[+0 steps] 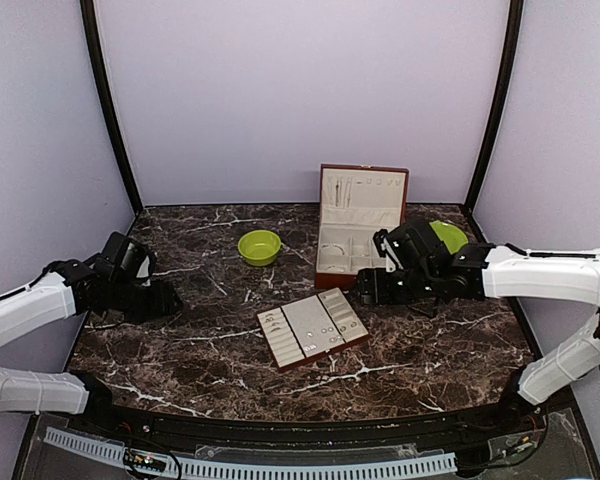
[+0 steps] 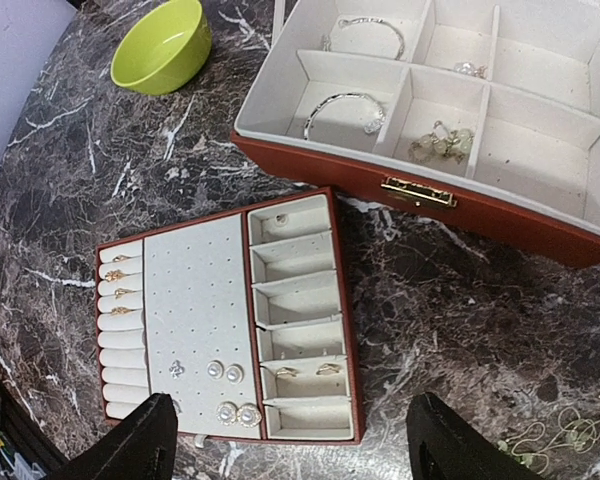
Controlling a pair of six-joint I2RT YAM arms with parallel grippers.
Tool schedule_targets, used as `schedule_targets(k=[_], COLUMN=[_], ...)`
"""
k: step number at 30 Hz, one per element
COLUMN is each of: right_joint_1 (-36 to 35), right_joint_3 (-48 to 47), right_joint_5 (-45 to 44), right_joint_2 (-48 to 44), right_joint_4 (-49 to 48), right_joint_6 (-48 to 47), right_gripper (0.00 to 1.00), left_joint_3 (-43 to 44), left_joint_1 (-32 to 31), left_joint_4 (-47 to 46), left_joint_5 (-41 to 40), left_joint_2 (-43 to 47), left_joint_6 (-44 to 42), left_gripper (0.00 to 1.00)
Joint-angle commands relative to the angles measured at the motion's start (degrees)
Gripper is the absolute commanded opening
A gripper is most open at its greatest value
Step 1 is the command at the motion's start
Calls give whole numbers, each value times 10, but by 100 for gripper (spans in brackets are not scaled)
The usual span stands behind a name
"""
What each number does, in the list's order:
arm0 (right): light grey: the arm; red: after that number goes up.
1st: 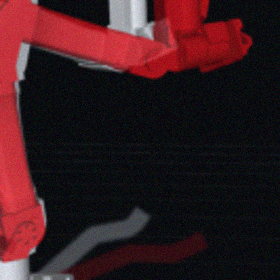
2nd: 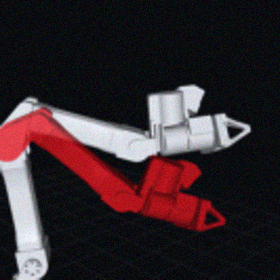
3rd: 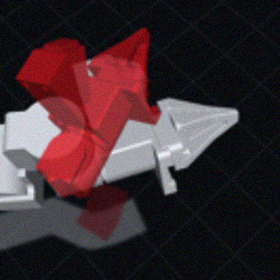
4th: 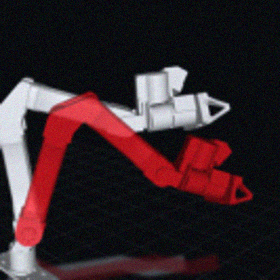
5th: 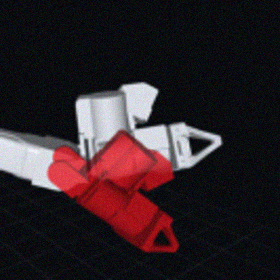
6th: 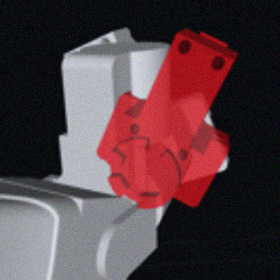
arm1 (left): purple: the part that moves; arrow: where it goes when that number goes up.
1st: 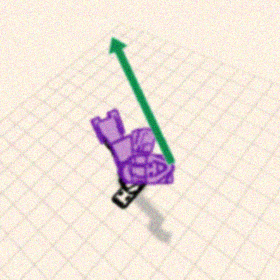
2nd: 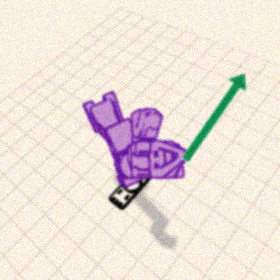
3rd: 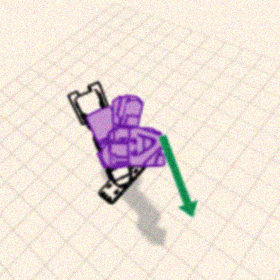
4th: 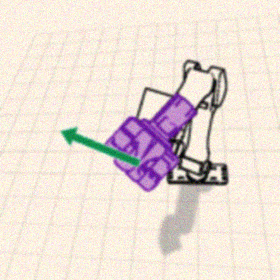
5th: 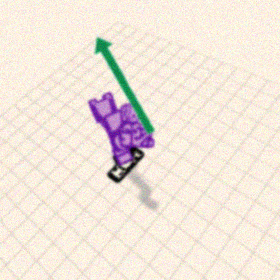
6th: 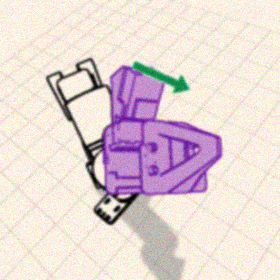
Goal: Organize the mixed jewelry
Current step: Pick up the earring from the corner of the board.
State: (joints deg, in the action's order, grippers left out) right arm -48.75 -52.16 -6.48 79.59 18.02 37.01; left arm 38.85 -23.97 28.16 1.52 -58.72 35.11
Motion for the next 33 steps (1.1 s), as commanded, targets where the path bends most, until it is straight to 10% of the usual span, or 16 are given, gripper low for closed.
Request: schedule_targets(k=[1, 18, 33], right_joint_1=[26, 89, 96], right_joint_3=[29, 113, 119], right_joint_5=[1, 33, 50], right_joint_2=[-36, -93, -80], right_joint_4=[-60, -116, -134], right_joint_6=[-23, -25, -13], right_gripper=[80, 80, 79], left_joint_3=[-21, -97, -102], left_joint_1=[-2, -2, -2], left_joint_4=[128, 192, 177], left_joint_5=[-85, -22, -17], left_joint_2=[33, 39, -3], left_joint_6=[113, 217, 215], left_gripper=[60, 26, 19])
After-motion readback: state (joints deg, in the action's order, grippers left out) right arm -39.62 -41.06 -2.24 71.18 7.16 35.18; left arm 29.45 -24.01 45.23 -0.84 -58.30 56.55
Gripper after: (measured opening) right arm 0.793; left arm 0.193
